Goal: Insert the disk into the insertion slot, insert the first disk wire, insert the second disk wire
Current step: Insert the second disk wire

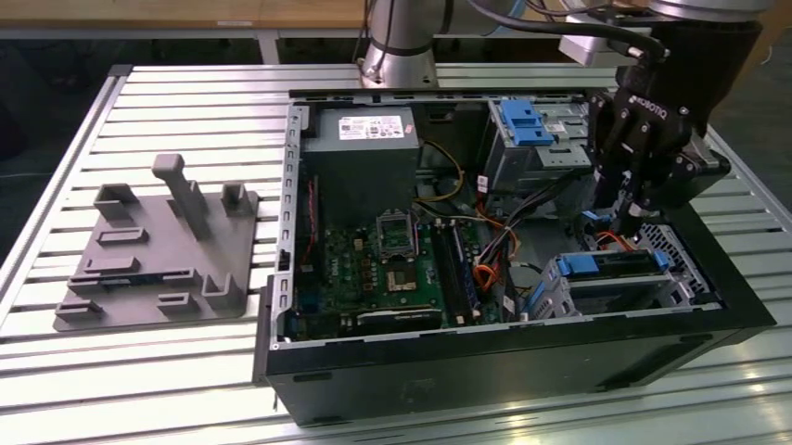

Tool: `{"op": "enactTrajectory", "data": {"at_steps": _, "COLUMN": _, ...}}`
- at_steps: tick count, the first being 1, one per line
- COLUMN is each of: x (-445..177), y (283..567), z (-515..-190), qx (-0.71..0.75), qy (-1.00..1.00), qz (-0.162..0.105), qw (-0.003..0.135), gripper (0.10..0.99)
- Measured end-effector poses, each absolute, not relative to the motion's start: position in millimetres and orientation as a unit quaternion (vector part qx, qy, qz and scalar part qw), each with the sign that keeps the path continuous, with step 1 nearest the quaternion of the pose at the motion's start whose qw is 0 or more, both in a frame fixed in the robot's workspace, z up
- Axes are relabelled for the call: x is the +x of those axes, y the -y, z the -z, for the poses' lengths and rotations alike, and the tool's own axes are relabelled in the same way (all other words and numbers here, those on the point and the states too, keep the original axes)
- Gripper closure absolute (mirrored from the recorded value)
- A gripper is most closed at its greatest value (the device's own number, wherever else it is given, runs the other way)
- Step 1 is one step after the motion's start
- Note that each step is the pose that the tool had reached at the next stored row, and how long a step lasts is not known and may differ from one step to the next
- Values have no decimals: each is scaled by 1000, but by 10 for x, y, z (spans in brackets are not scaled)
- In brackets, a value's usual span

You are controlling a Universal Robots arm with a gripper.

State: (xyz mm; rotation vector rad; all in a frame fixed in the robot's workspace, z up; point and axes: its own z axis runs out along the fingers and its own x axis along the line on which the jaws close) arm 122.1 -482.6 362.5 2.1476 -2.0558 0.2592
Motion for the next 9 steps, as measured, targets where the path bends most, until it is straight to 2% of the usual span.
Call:
{"op": "enactTrajectory", "data": {"at_steps": 5, "x": 1205, "y": 4801, "z": -3572, "qx": 716, "qy": 685, "qz": -97, "qw": 89, "gripper": 663}}
{"op": "enactTrajectory", "data": {"at_steps": 6, "x": 1205, "y": 4792, "z": -3565, "qx": 716, "qy": 685, "qz": -98, "qw": 90, "gripper": 737}}
{"op": "enactTrajectory", "data": {"at_steps": 9, "x": 1203, "y": 4768, "z": -3550, "qx": 716, "qy": 685, "qz": -100, "qw": 92, "gripper": 737}}
